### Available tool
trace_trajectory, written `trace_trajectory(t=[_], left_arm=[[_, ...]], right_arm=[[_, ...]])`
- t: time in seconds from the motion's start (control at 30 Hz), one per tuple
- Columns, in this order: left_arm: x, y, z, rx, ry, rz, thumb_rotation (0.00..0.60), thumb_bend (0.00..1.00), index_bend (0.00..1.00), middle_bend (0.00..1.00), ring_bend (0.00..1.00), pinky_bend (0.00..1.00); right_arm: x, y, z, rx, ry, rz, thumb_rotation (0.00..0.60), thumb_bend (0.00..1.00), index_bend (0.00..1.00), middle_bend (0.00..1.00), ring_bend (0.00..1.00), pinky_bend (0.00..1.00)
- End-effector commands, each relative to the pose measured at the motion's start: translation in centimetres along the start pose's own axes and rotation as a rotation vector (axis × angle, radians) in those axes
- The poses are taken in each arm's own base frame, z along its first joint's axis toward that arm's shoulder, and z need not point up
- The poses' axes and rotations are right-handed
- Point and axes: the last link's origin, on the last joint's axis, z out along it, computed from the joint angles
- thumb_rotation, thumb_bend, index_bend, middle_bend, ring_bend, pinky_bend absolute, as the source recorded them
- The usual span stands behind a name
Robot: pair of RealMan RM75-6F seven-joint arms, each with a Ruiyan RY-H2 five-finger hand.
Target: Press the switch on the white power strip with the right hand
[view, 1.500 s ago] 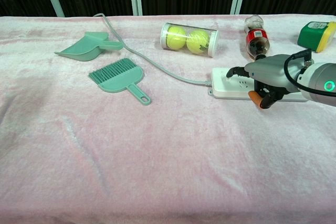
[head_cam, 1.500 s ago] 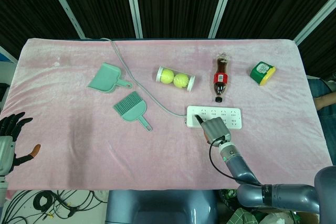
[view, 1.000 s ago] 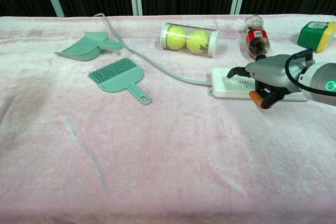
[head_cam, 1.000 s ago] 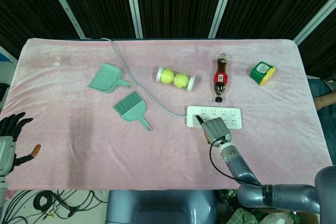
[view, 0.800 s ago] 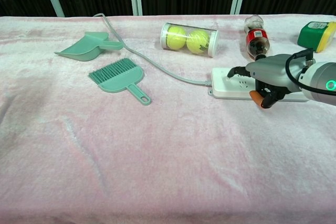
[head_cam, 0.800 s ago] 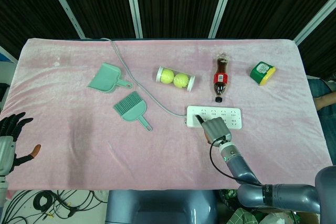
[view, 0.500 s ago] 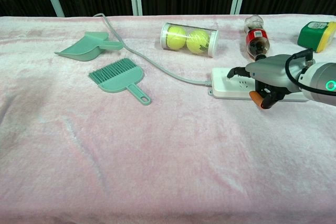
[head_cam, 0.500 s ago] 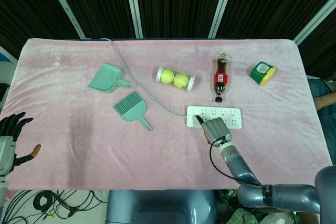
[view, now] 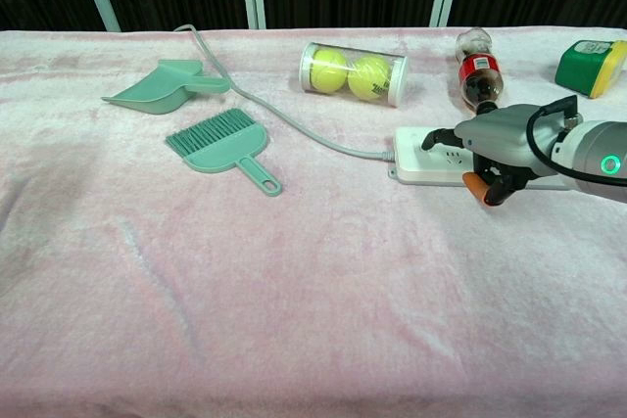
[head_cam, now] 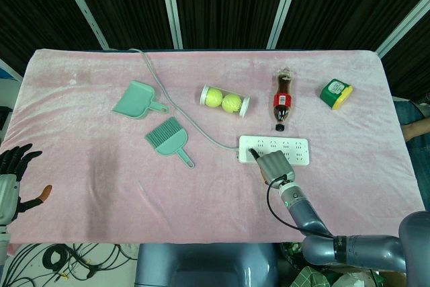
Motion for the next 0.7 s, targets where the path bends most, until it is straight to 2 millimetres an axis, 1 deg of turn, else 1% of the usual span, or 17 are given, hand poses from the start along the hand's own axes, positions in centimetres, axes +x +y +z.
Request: trace_trajectory(t=[0.03, 0.2, 0.4, 0.47, 0.5, 0.53, 0.57, 0.63, 0.7], left_arm=[[0.0, 0.0, 0.0, -0.001, 0.0, -0.001, 0.6, 0.27, 0.19, 0.08, 0.03, 0.0], [0.0, 0.0, 0.0, -0.002, -0.001, -0.001, 0.6, 0.27, 0.19, 0.08, 0.03, 0.0], [0.1, -0.1, 0.0, -0.001, -0.003, -0.001, 0.6, 0.27, 0.19, 0.08, 0.03, 0.0], [0.0, 0.0, 0.0, -0.003, -0.004, -0.001, 0.6, 0.27, 0.19, 0.08, 0.03, 0.0], [0.0, 0.0, 0.0, -0.003, -0.004, -0.001, 0.6, 0.27, 0.19, 0.08, 0.03, 0.0], [0.1, 0.0, 0.0, -0.003, -0.003, -0.001, 0.6, 0.27, 0.19, 0.08, 0.03, 0.0], [0.1, 0.0, 0.0, -0.002, -0.002, -0.003, 0.6, 0.27, 0.19, 0.08, 0.03, 0.0], [0.1, -0.1, 0.0, -0.001, 0.0, -0.004, 0.6, 0.27, 0.19, 0.08, 0.03, 0.0], [0.2, -0.1, 0.0, -0.001, 0.002, -0.005, 0.6, 0.27, 0.19, 0.08, 0.03, 0.0]], right_arm=[[-0.2, 0.0, 0.0, -0.001, -0.012, -0.019, 0.6, 0.66, 0.52, 0.92, 0.97, 0.98], [-0.3, 0.1, 0.2, -0.011, -0.021, -0.034, 0.6, 0.66, 0.62, 0.92, 0.97, 0.98], [0.0, 0.1, 0.1, -0.016, -0.013, -0.039, 0.6, 0.67, 0.67, 0.93, 0.97, 0.98], [0.2, 0.1, 0.0, -0.015, -0.007, -0.04, 0.6, 0.67, 0.62, 0.93, 0.97, 0.98], [0.3, 0.0, 0.0, -0.015, -0.002, -0.038, 0.6, 0.67, 0.56, 0.93, 0.97, 0.98], [0.5, 0.0, -0.1, -0.014, 0.005, -0.033, 0.6, 0.67, 0.47, 0.93, 0.97, 0.98], [0.7, 0.0, -0.1, -0.013, 0.014, -0.026, 0.6, 0.67, 0.4, 0.93, 0.97, 0.97], [1.2, 0.0, -0.2, -0.016, 0.038, 0.0, 0.6, 0.67, 0.24, 0.93, 0.97, 0.97], [1.9, 0.2, -0.3, -0.019, 0.066, 0.038, 0.6, 0.66, 0.16, 0.92, 0.97, 0.97]])
